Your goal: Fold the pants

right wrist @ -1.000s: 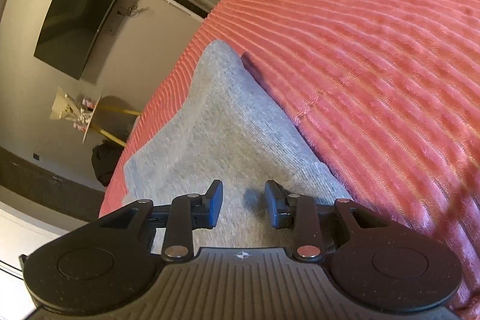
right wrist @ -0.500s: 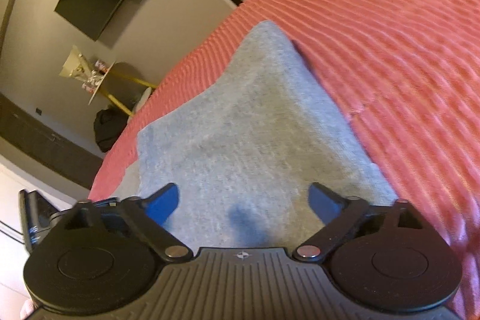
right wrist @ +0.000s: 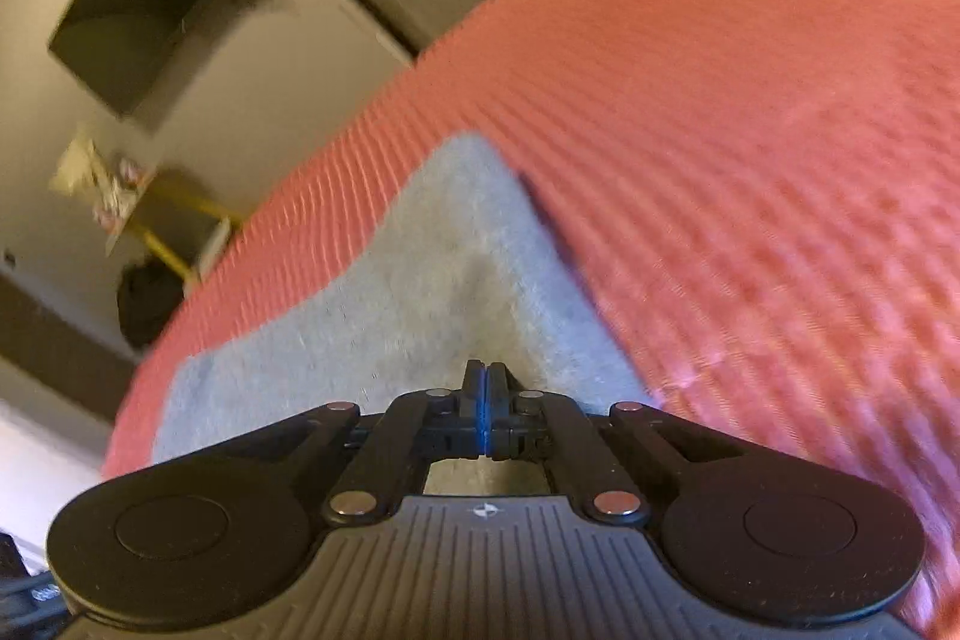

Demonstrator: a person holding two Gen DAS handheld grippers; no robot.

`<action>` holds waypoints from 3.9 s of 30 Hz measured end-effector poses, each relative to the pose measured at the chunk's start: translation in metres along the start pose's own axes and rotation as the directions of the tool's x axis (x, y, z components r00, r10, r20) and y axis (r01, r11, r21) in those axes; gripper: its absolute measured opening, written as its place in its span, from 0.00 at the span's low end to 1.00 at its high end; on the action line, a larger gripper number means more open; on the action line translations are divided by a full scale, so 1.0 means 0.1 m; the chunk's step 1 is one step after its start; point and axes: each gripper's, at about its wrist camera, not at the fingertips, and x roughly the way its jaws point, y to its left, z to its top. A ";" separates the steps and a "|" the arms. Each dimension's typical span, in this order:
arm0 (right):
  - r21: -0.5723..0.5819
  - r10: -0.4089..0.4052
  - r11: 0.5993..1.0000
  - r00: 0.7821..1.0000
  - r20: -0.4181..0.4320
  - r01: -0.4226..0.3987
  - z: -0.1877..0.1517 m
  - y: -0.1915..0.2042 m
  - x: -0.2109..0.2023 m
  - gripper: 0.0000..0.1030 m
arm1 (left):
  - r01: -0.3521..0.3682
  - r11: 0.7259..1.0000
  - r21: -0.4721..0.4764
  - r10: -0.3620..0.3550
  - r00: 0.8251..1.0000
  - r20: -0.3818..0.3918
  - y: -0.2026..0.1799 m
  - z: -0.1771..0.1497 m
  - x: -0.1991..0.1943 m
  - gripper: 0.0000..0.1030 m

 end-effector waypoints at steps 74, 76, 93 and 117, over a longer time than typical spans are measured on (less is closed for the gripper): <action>-0.249 -0.069 0.968 0.988 -0.139 0.032 -0.69 0.50 -0.08 0.14 | -0.374 0.927 0.006 0.374 0.927 -0.029 0.28 -0.40 -0.37 0.32; -0.251 -0.071 0.967 0.988 -0.138 0.034 -0.69 0.49 -0.07 0.14 | -0.382 0.922 -0.064 0.380 0.924 -0.030 0.36 -0.41 -0.55 0.39; -0.161 -0.021 0.987 0.996 -0.088 0.006 -0.69 0.36 -0.23 0.30 | -0.270 0.723 -0.636 0.453 0.880 0.142 1.58 -0.53 -2.15 0.57; -0.109 0.040 0.993 0.997 -0.062 -0.047 -0.72 0.35 0.00 0.51 | -0.288 0.603 -0.744 0.543 0.831 0.118 2.99 -0.07 -1.71 0.40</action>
